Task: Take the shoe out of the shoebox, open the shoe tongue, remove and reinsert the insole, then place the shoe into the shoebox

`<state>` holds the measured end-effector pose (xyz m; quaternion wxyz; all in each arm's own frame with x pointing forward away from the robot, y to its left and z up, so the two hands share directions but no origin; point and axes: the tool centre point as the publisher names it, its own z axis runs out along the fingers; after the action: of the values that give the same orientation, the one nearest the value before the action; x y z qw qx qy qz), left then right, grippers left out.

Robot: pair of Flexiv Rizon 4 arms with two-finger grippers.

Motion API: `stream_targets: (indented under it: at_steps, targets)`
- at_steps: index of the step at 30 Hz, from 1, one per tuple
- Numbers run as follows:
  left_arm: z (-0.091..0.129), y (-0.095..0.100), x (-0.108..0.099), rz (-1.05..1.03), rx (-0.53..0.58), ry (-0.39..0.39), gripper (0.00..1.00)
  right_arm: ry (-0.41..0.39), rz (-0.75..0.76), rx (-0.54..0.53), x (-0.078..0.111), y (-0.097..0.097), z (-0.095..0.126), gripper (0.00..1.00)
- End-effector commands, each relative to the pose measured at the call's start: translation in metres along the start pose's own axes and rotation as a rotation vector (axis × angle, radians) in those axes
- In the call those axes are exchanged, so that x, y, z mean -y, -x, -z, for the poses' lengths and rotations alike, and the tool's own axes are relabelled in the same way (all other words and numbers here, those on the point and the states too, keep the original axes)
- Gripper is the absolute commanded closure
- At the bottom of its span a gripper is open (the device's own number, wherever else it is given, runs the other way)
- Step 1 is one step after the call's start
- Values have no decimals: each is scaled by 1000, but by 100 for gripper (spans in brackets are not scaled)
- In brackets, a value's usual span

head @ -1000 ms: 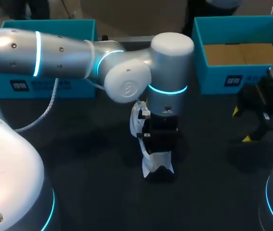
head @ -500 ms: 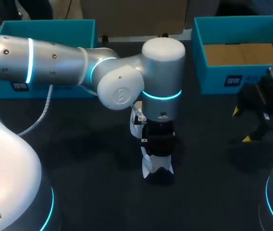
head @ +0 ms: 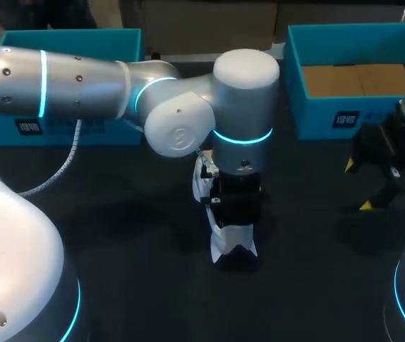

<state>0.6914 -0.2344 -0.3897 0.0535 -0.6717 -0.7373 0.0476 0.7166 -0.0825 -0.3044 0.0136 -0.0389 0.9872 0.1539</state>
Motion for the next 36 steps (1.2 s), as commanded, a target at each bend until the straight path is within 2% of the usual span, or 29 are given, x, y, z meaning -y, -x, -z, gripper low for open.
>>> stream_targets:
  at_steps: [1, 17, 22, 26, 28, 30, 32, 35, 36]
  targets:
    - [17, -10, 3, 9, 17, 69, 100, -2, 1, 2, 0, -1, 0, 0]
    - [35, -12, -21, 74, -10, 243, 100, -2, 1, 2, 0, -1, 0, 0]
    - [36, -8, -31, 85, -35, 278, 87, -2, 1, 2, 0, -1, 0, 0]
    - [36, -8, -37, 104, -48, 292, 80, -2, 1, 2, 0, -1, 0, 0]
    - [35, -8, -38, 112, -52, 297, 74, -2, 1, 2, 0, -1, 0, 0]
    - [34, -8, -37, 129, -56, 307, 63, -2, 1, 2, 0, -1, 0, 0]
    - [34, -10, -36, 148, -63, 311, 45, -2, 1, 2, 0, -1, 0, 0]
    - [31, -12, -37, 165, -67, 297, 24, -2, 1, 2, 0, -1, 0, 0]
    - [29, -13, -38, 170, -71, 300, 11, -2, 1, 2, 0, -1, 0, 0]
